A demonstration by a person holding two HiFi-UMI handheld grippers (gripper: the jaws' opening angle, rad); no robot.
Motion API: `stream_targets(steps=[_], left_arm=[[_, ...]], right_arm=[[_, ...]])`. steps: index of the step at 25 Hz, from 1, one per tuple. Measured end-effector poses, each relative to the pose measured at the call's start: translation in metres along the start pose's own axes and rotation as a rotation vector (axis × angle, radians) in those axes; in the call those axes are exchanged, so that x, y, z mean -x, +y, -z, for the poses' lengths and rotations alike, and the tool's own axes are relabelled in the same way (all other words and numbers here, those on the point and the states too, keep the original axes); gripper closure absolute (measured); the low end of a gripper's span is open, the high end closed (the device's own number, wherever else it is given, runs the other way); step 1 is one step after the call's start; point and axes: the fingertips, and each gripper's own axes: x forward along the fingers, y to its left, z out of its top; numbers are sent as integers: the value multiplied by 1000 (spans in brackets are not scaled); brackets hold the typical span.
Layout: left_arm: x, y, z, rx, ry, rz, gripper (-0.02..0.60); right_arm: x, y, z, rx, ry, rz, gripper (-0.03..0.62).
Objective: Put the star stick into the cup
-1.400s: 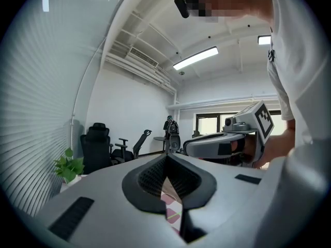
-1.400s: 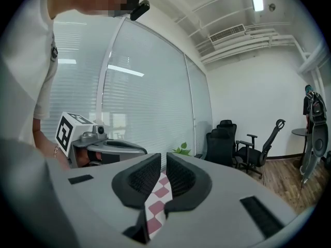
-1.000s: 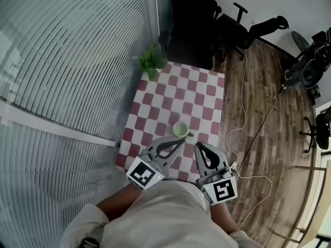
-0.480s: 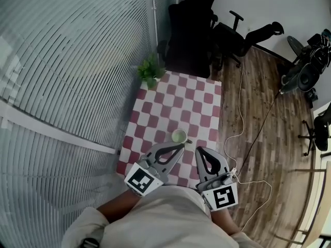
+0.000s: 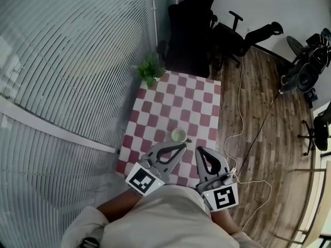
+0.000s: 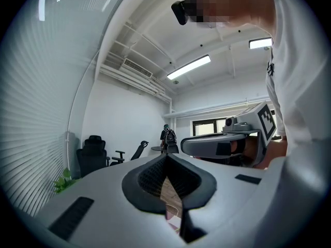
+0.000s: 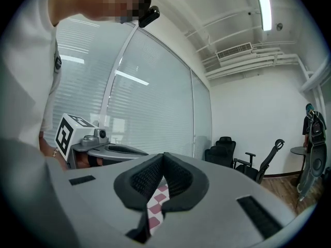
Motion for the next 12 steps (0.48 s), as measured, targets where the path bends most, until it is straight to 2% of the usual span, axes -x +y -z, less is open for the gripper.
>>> stream_targets(steps=[12], left_arm=[[3,0,-6,-3,-24,5,551]], right_arm=[[1,5,-7,-4,-12,1,563]])
